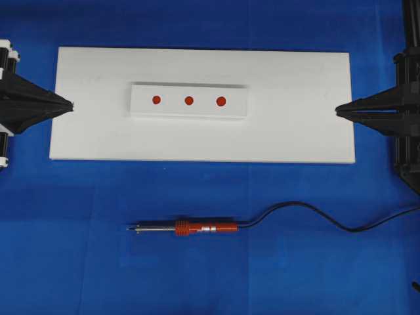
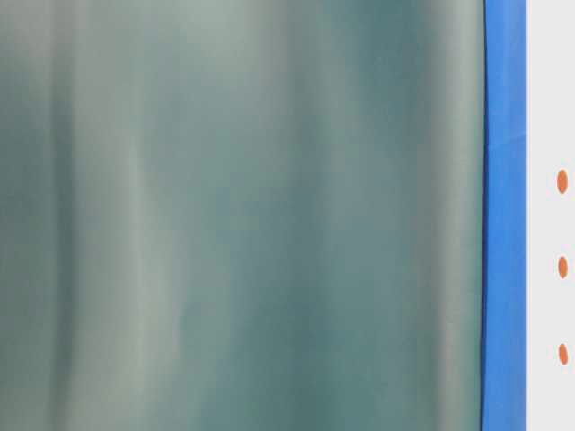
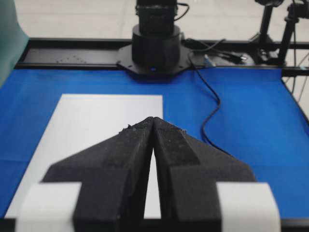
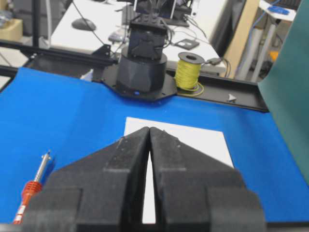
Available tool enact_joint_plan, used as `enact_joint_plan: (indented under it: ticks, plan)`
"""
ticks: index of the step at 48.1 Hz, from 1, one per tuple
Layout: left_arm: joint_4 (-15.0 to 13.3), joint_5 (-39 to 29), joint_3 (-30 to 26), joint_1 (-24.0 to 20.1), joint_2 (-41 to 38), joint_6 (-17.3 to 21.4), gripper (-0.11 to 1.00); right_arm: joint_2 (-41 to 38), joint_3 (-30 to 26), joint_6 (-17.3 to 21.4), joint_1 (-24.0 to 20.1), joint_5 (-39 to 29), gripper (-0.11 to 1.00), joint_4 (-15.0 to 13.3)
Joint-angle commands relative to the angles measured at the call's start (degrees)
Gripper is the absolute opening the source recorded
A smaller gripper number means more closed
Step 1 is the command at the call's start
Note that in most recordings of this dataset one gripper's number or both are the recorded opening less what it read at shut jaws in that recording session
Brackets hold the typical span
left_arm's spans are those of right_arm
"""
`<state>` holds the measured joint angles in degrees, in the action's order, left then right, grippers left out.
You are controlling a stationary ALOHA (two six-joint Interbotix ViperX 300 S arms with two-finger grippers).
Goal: Touch the tip of the soldering iron to the mark.
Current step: 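Move the right gripper down over the red-handled soldering iron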
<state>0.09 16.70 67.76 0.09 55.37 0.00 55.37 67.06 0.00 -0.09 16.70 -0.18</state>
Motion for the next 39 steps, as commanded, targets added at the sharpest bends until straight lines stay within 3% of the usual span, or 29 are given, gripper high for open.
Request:
enact_joint_plan:
  ticks: [1, 7, 18, 29, 34, 39]
  plan:
    - [0.0, 0.3, -0.6, 0.0, 0.3, -0.5, 0.02, -0.5, -1.1, 0.5, -0.4, 0.2, 0.00, 0.3]
    - [0.0, 0.3, -0.5, 0.0, 0.5, -0.4, 0.02, -1.1, -2.0, 0.6, -0.8, -1.3, -0.06, 0.2]
    - [0.0, 0.4, 0.1, 0.0, 0.5, -0.4, 0.02, -3.3, -3.5, 1.0, -1.3, -1.8, -0.06, 0.4]
    - [0.0, 0.4, 0.2, -0.4, 0.5, -0.4, 0.02, -8.3, -5.5, 3.1, -5.1, -1.8, -0.05, 0.3]
    - [0.0, 0.4, 0.2, -0.5, 0.6, -0.5, 0.02, -11.7, -6.6, 4.0, -8.0, -1.5, 0.04, 0.4]
    - [0.0, 0.4, 0.1, -0.5, 0.5, -0.5, 0.02, -15.6, -7.5, 5.7, -9.5, -0.2, 0.26, 0.4]
